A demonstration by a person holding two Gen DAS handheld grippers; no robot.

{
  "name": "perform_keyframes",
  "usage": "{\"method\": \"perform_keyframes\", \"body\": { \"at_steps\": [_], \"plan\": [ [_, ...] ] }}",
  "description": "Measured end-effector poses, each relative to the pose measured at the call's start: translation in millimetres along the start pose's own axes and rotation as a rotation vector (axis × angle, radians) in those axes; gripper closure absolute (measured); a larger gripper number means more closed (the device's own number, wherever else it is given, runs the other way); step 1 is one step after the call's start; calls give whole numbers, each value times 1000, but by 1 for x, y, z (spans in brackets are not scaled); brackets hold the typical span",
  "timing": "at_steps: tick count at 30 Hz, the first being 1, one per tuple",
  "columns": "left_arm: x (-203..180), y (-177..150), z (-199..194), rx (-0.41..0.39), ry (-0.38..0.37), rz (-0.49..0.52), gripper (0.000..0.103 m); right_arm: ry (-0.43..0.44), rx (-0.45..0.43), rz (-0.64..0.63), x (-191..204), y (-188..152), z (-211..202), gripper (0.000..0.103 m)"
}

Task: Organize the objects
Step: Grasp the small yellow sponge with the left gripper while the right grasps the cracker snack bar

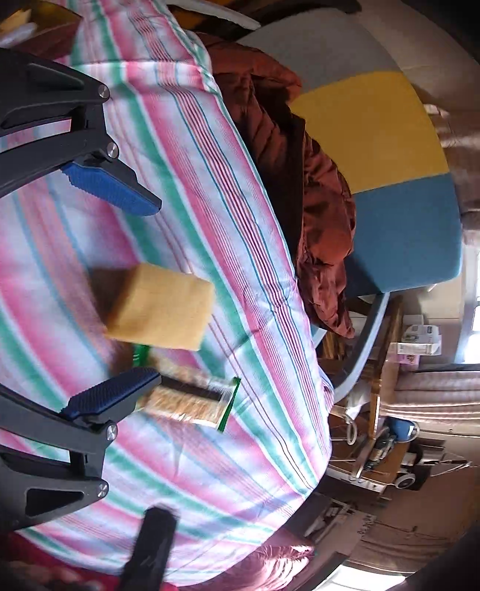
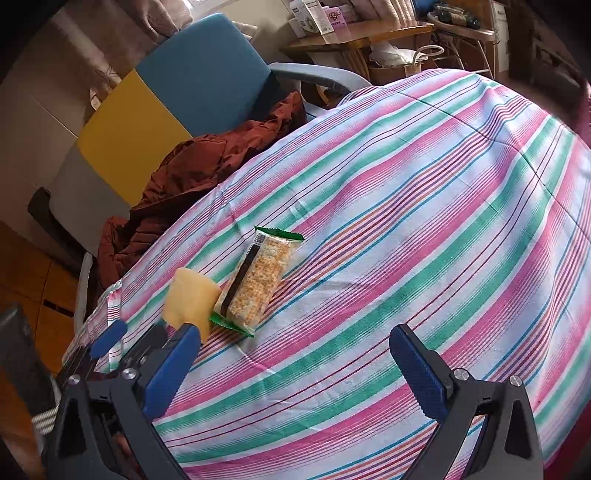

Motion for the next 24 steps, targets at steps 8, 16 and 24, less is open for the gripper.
{"method": "perform_keyframes", "body": {
  "at_steps": [8, 16, 24],
  "plan": [
    [3, -3, 49, 89, -71, -54, 38, -13, 16, -1, -2, 0, 5, 0],
    [25, -46, 6, 97, -79, -185, 49, -73, 31, -51, 0, -6, 14, 0],
    [41, -113, -64, 63, -35, -260, 49, -62, 95, -133, 30, -14, 29, 0]
  ]
}}
Point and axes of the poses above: each gripper's, at about its wrist camera, not at the fingertips, and z roughly the way its jaws point, x to its left, y to its top, the point moved 5 cm from there along z, roughly the way its jaws point, and after that the axes turned 4 degrees about y, right-handed, at the moved point
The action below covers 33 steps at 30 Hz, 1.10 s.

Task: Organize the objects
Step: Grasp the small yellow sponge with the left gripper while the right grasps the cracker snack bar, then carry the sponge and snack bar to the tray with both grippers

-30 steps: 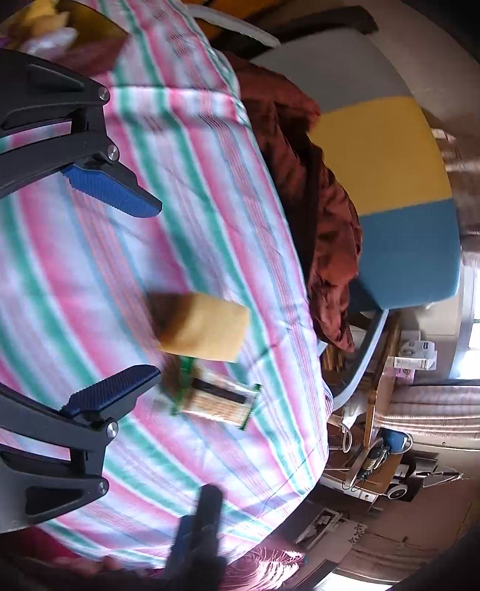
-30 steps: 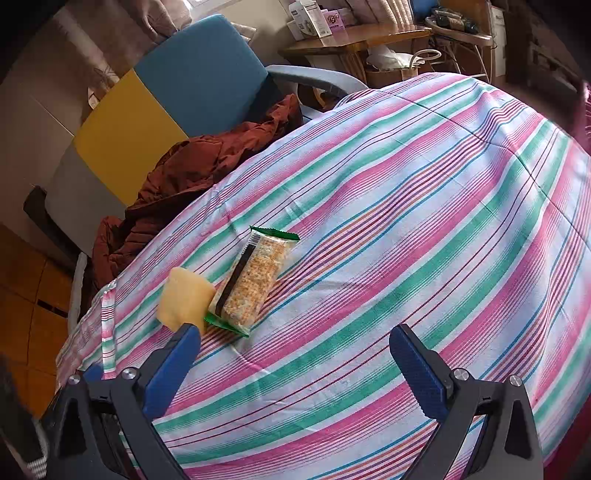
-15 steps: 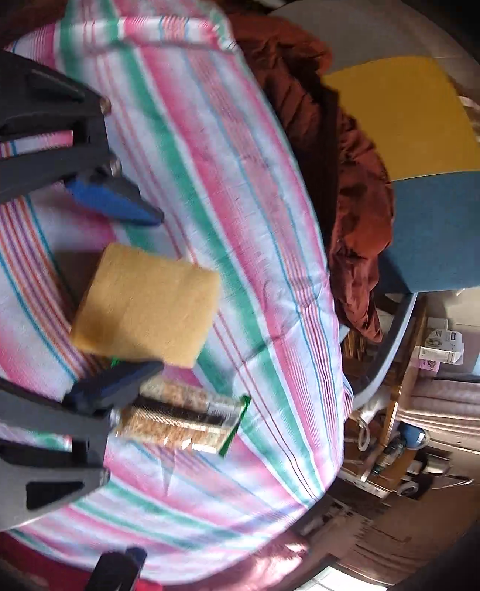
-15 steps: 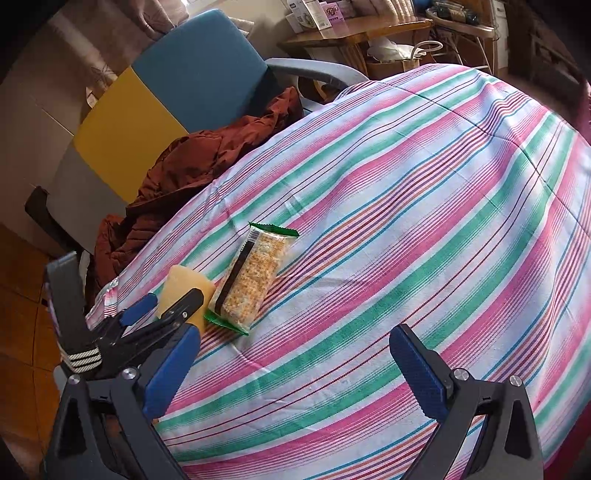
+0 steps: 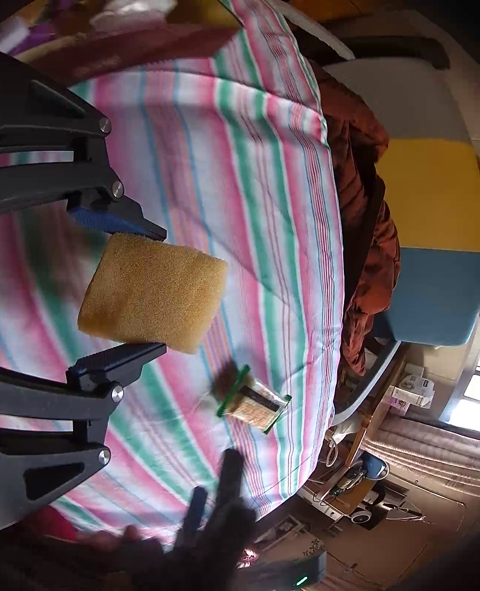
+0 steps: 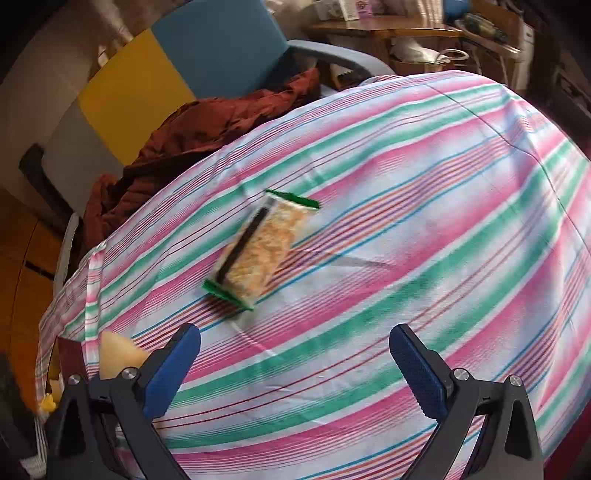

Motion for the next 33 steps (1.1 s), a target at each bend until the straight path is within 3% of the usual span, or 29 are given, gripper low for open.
{"method": "perform_keyframes", "body": {
  "at_steps": [5, 12, 14, 16, 18, 20, 29, 33],
  "plan": [
    [1, -23, -17, -5, -14, 11, 49, -61, 17, 0, 15, 31, 32, 0],
    [3, -44, -6, 30, -15, 37, 49, -194, 53, 33, 11, 58, 87, 0],
    [8, -47, -1, 35, -30, 19, 49, -241, 40, -35, 14, 57, 92, 0],
    [8, -47, -2, 30, -38, 18, 48, -264, 42, -124, 20, 52, 92, 10],
    [7, -47, 1, 28, -45, 24, 48, -251, 41, -214, 28, 47, 85, 42],
    [7, -48, 5, 34, -53, 15, 48, -225, 77, -253, 30, 40, 80, 53],
    [1, -49, 7, -7, -32, 112, 48, -49, 234, -364, 41, -48, 41, 55],
    [4, -53, -2, -3, -22, 84, 49, -45, 203, -415, 43, -73, 34, 55]
  ]
}}
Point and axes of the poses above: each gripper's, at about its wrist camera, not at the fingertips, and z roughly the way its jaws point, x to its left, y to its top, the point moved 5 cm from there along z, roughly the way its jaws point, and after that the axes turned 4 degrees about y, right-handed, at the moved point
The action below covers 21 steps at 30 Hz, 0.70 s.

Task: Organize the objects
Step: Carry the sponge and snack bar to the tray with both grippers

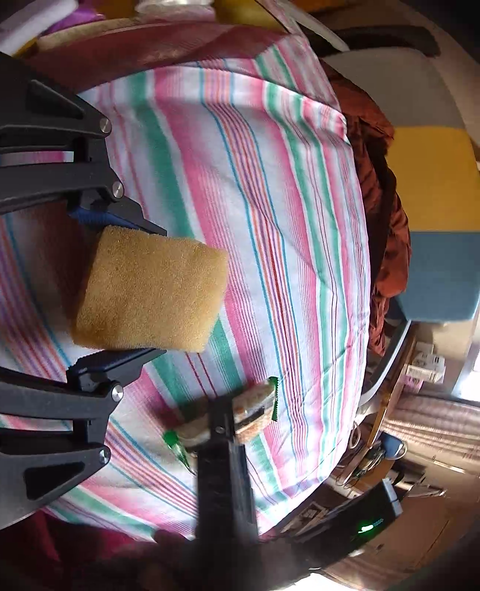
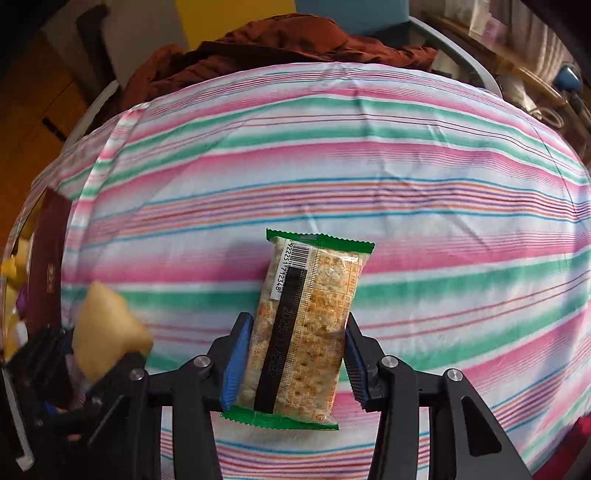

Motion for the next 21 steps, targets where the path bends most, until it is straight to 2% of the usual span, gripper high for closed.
{"method": "perform_keyframes", "body": {
  "at_steps": [6, 16, 21],
  "plan": [
    [1, -7, -39, -71, 37, -8, 50, -39, -54, -46, 4, -2, 4, 53],
    [6, -5, -101, -183, 106, -27, 49, -85, -61, -88, 17, 6, 9, 52],
    [9, -11, -122, -214, 127, -34, 49, -75, -65, -88, 15, 6, 7, 53]
  ]
}}
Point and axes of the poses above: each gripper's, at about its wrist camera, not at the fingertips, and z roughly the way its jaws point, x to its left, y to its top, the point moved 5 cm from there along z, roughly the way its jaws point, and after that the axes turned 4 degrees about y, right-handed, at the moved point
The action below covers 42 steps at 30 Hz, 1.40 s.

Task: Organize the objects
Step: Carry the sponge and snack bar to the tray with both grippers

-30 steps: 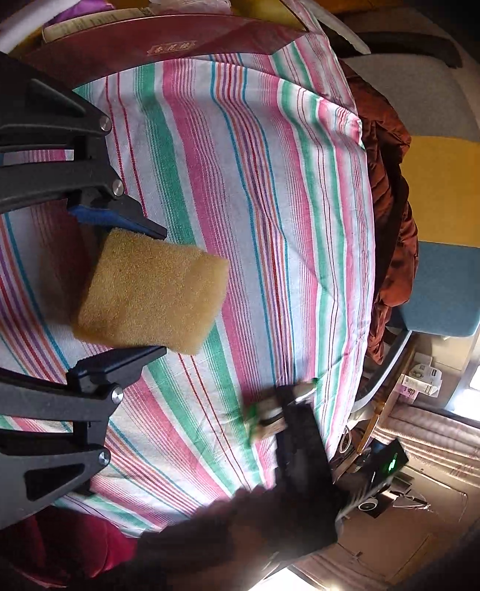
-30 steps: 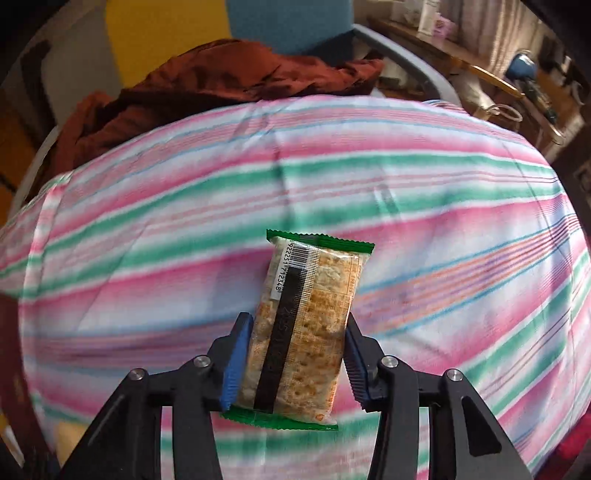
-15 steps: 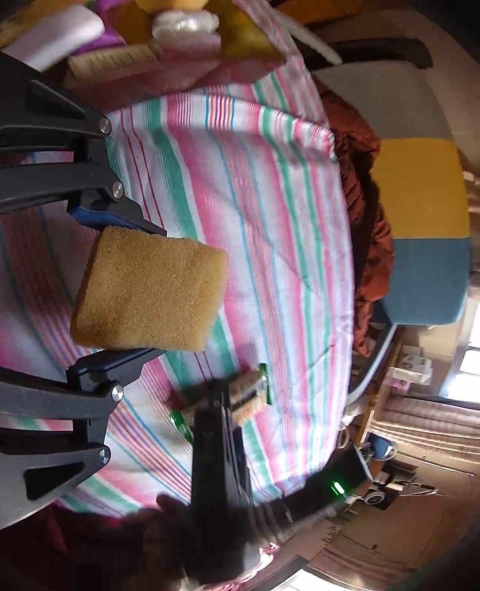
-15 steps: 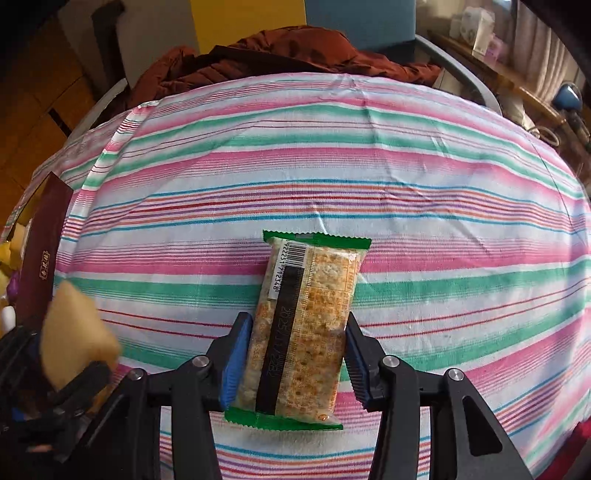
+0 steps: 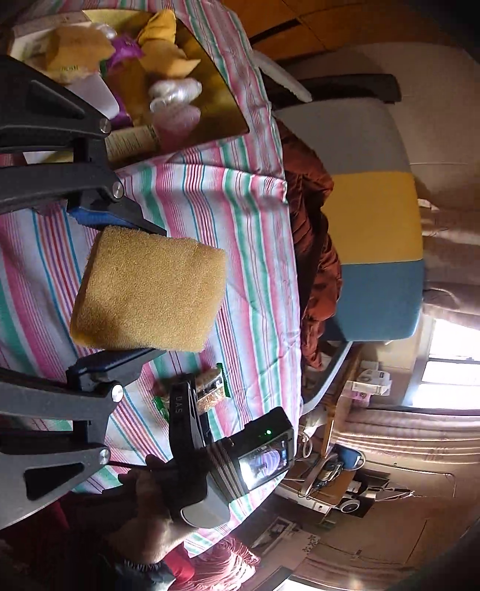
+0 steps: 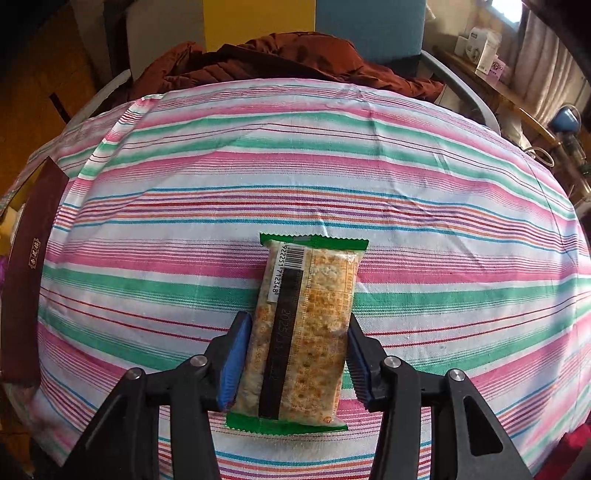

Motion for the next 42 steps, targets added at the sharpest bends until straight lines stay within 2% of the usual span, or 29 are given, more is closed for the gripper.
{"method": "perform_keyframes", "body": {
  "at_steps": [13, 22, 29, 36, 39, 42],
  "plan": [
    [21, -8, -22, -16, 41, -30, 49, 21, -15, 19, -1, 2, 0, 56],
    [48, -18, -33, -10, 51, -87, 49, 94, -26, 43, 2, 5, -5, 57],
    [112, -29, -56, -26, 117, -207, 49, 154, -54, 108, -5, 5, -16, 57],
    [204, -62, -88, -30, 255, -385, 49, 193, -93, 108, 10, 6, -40, 57],
    [238, -81, -95, -16, 298, -471, 49, 264, -97, 61, 38, 2, -54, 57],
    [254, -90, -98, -13, 306, -522, 49, 317, -97, -23, 83, -3, -65, 57]
  ]
}}
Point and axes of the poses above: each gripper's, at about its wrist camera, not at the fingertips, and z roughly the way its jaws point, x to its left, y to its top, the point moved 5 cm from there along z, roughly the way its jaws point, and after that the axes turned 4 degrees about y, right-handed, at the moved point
